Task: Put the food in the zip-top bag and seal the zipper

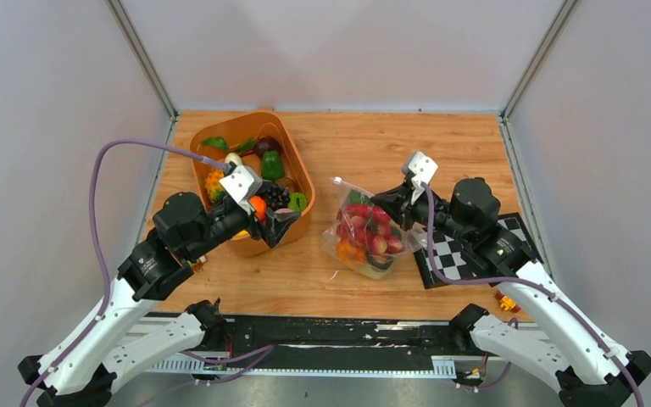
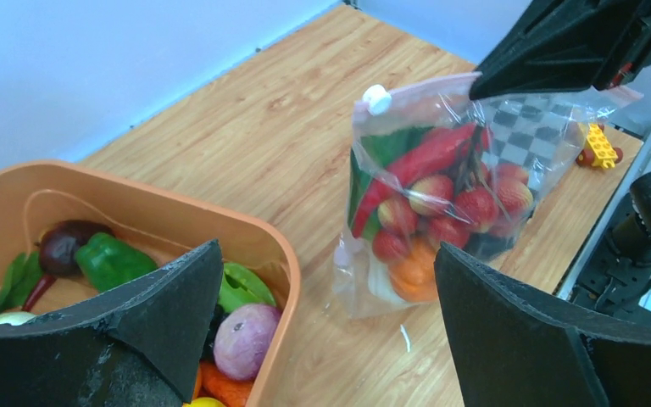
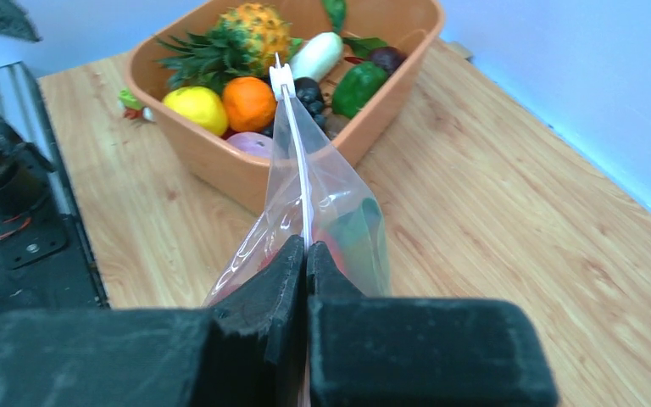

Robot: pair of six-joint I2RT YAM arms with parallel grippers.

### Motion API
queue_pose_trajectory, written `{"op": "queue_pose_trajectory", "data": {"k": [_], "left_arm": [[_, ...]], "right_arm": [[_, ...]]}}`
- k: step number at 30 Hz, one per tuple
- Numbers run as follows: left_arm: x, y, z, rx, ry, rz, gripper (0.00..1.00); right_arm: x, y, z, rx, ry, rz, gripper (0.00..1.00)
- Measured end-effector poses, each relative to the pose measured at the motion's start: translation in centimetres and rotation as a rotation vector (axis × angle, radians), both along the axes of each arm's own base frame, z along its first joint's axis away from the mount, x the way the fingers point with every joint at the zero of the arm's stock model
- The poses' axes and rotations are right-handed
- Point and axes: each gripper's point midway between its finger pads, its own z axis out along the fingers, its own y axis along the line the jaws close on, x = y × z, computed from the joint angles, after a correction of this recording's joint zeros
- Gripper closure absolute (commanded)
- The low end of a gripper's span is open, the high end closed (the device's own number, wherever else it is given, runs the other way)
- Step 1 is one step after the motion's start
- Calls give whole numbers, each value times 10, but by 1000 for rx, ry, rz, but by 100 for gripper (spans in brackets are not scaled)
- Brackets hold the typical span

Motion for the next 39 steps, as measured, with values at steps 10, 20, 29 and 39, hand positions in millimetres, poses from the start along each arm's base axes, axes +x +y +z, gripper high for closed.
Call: {"op": "queue_pose_trajectory", "data": {"k": [10,20,29,39], "left_arm": [[-6,-16,-27,-24,85,-63,0],[-9,-28,-55,-43,184,-97,0],[-8,-29,-79,-23,244,-83,0],[-7,-29,-90,-40,270,-67,0]], "right_arm": [[65,-9,26,-111,-41,-198,100],[118,-2,45,-213,-86,-242,100],[48,28,-79,-283,198,-39,98],[-6,37,-95,-174,324,118,90]]}}
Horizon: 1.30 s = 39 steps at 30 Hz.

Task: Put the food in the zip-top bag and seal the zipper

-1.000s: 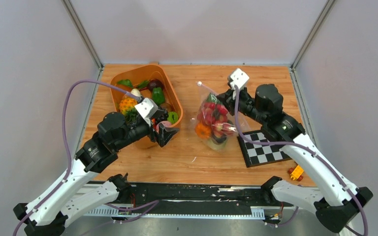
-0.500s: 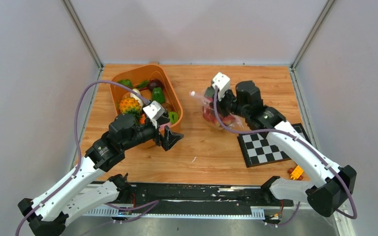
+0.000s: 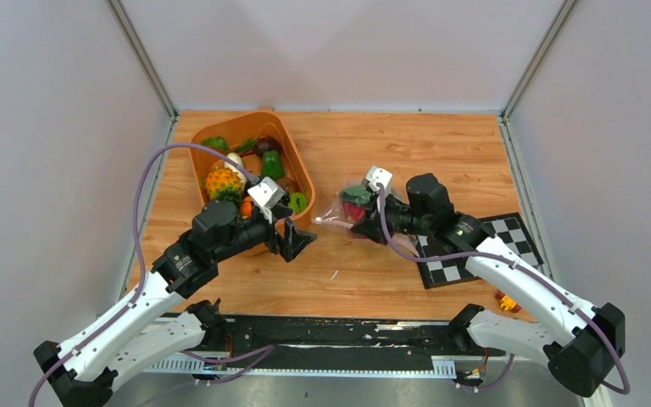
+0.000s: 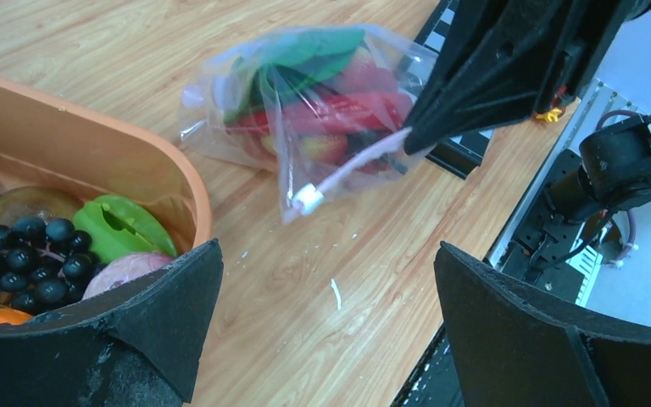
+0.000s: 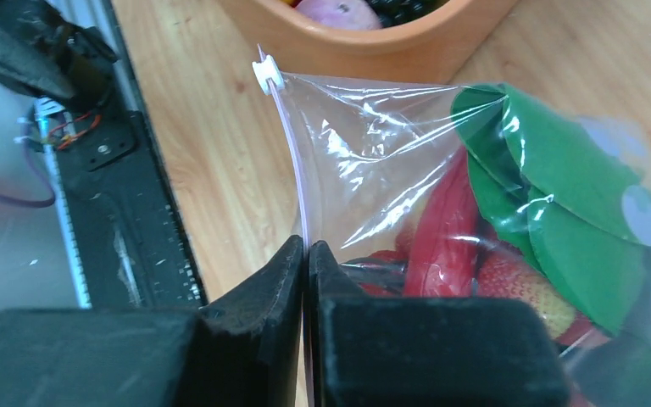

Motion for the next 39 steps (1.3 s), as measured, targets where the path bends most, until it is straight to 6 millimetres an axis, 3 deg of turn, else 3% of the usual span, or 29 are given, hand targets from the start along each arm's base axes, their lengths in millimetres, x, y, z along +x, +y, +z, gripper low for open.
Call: {"op": "queue_pose_trajectory", "data": {"k": [6,10,13,16,19,23,26,31,33,35,39], "left_arm": [[0,-2,-3,-13,1,-2,0],[0,-2,-5,-16,1,-1,0],[-1,-2,-5,-17,2,-5,0],[-3,-4,-5,-19,4,-23,0],[-8,-8,-6,-25,10,-59,0],[-15,-21,-12,-25,43,-140,0],[-20,-38,-26,-4,88,-206,1],[-40,-69,-72,108,192,-303,3],[-41,-75,-85,124,224,-291,3],[-34,-73,-94,112,233,-237,3],[-11,-61,-111,101,237,-59,1]], "right_arm": [[-27,6,-12,54,108,70,86],[-48,7,-36,46,212,107,74],[-53,6,-38,44,240,108,64],[-61,5,-22,86,229,108,51],[-72,-2,7,173,176,107,48],[-75,-12,16,202,183,42,46],[-74,-19,-4,182,261,-42,46],[-81,-35,-72,100,452,-191,47],[-82,-43,-91,66,500,-254,47],[-78,-51,-98,47,509,-323,46],[-64,-57,-85,100,437,-397,46]]}}
